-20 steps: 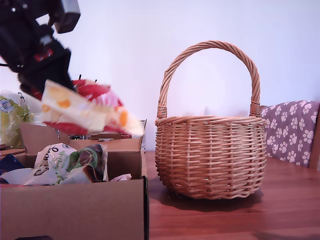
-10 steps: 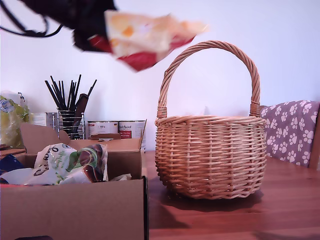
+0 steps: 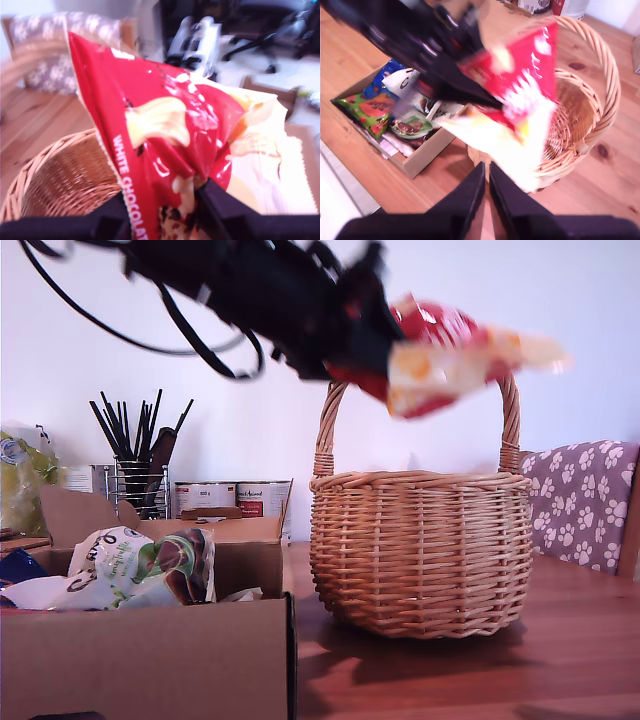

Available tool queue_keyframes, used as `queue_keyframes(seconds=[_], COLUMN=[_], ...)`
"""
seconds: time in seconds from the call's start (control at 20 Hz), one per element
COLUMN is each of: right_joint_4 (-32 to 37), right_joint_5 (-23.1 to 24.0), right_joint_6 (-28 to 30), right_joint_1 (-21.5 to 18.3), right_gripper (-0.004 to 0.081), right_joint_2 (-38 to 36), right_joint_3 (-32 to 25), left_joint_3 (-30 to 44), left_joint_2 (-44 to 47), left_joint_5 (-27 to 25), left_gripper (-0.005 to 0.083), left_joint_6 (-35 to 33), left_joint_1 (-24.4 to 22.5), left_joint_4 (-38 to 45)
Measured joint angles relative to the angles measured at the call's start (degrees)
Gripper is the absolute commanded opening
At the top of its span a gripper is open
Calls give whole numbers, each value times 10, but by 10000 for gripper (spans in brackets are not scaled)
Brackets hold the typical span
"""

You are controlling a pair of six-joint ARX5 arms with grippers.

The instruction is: Move the bags of Easter eggs from the cardboard box on the left into the woven basket on the right side.

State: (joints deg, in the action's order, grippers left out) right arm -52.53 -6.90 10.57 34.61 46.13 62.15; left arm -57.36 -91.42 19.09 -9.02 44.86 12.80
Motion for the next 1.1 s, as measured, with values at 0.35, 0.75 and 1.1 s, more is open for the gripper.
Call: queue_keyframes(seconds=[0.35,0.75,1.1], right_joint_4=[-18,-19,-20], right_joint_5=[0,0,-1], right_joint_6=[0,0,0], right_joint_1=[0,0,0], right_gripper=[-13,-13,-13], right_joint_2=[0,0,0], right_joint_3=[0,0,0], left_joint_3=[0,0,0], left_joint_2=[-25,-26,-26], left_joint_5=[-115,-163,-187], left_gripper=[253,380,381], left_joint_6=[0,10,12], left_joint_1=[11,26,24], left_joint_4=[45,44,44])
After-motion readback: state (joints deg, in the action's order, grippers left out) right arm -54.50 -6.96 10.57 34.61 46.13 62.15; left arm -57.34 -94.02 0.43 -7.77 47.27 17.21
